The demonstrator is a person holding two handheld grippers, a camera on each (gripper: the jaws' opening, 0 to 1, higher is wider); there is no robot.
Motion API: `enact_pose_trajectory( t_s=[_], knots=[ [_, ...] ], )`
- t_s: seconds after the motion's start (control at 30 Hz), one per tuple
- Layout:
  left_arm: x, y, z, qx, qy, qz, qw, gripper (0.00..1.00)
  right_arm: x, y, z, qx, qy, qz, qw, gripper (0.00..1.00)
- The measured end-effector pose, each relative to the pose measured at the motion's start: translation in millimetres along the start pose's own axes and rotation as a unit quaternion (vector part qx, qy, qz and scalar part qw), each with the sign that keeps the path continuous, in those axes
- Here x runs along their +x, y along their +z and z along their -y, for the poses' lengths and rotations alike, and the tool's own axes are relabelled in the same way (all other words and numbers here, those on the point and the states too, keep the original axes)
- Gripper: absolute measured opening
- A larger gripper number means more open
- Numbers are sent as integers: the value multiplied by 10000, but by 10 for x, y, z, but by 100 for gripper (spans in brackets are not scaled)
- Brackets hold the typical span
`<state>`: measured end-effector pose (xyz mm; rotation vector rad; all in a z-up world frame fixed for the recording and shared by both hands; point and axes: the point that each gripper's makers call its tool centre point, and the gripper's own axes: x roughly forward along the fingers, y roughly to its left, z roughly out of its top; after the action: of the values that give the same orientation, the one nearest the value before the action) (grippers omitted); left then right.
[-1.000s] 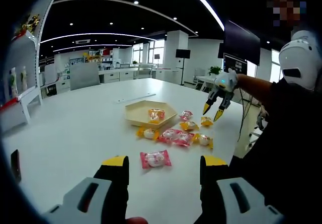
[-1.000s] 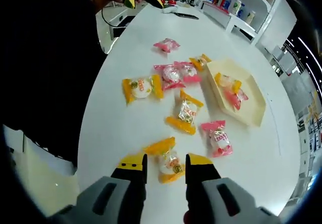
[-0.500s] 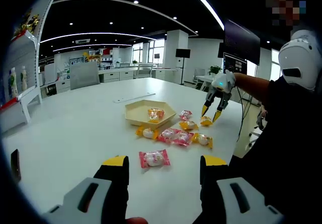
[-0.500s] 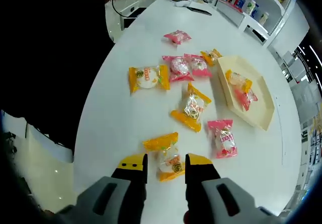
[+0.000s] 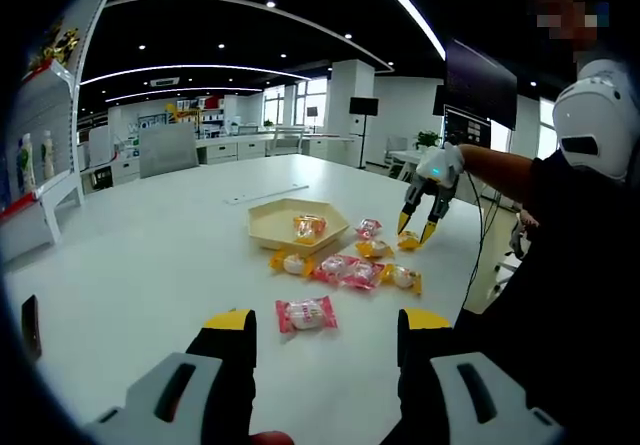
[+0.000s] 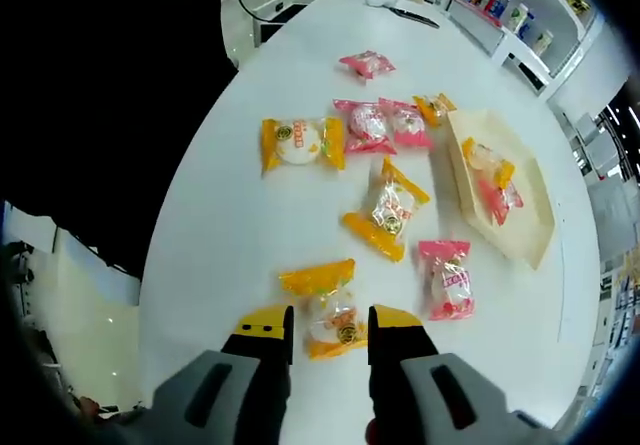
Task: Pick up the marshmallows scattered on the table and place them into the bowl on the table
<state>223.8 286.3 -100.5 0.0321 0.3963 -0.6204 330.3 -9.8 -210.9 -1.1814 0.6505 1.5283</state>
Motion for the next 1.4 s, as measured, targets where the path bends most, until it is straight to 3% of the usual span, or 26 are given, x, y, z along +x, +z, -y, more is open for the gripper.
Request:
enact_pose_trajectory(
  t_s=[0.4,1.4],
  knots=[
    [-11,3,-8,-7,-5,18,10000,57,41,-56,0,-196,95,-191,9996,30],
    [34,-10,-33,-41,-50,-29,10000,57,92,-68,6,-251,171,-133,9995,20]
  ],
)
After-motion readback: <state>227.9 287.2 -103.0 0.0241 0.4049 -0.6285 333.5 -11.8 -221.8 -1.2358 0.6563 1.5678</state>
